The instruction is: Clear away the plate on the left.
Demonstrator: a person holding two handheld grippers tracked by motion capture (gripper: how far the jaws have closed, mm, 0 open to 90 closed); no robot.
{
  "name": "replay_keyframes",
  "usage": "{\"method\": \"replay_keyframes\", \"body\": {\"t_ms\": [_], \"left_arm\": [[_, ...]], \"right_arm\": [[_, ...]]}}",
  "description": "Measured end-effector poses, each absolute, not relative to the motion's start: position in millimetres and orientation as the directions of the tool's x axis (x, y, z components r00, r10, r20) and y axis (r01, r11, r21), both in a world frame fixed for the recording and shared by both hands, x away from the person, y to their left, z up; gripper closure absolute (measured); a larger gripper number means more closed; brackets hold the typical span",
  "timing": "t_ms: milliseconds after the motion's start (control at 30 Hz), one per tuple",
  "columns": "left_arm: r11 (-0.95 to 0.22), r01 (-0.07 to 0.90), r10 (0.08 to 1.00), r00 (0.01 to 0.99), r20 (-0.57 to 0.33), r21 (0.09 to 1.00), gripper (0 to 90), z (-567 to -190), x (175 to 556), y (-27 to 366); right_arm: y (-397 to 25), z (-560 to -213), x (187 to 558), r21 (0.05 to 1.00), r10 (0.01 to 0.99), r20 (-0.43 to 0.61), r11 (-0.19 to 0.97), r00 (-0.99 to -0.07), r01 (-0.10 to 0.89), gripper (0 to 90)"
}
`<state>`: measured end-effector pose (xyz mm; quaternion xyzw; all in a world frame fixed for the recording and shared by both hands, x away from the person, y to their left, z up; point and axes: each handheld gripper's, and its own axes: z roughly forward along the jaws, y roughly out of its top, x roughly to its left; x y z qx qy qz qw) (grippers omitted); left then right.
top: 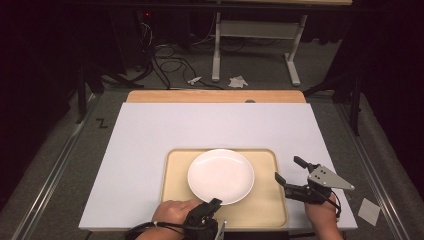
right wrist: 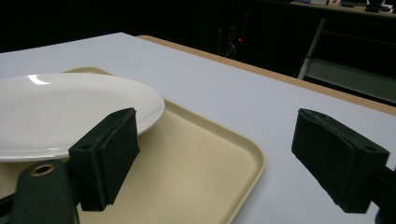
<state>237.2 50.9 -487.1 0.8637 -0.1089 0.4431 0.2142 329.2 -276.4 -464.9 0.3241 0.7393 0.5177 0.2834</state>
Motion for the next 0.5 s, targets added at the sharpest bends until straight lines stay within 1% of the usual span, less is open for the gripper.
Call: {"method": "replay_keyframes", "body": {"t_ms": [233, 500], "left_arm": [[-0.895, -0.358, -0.004, 0.604, 0.797, 0.266, 86.8, -495.3, 243.1, 52.0], [-0.892, -0.369, -0.02, 0.61, 0.792, 0.261, 86.8, -498.5, 243.0, 50.2]], "right_arm": [[-277.7, -463.5, 328.2, 0.951, 0.776, -0.089, 0.253, -0.624, 0.178, 15.7], [-277.3, -463.1, 327.5, 0.951, 0.774, -0.09, 0.253, -0.626, 0.177, 15.8]]}}
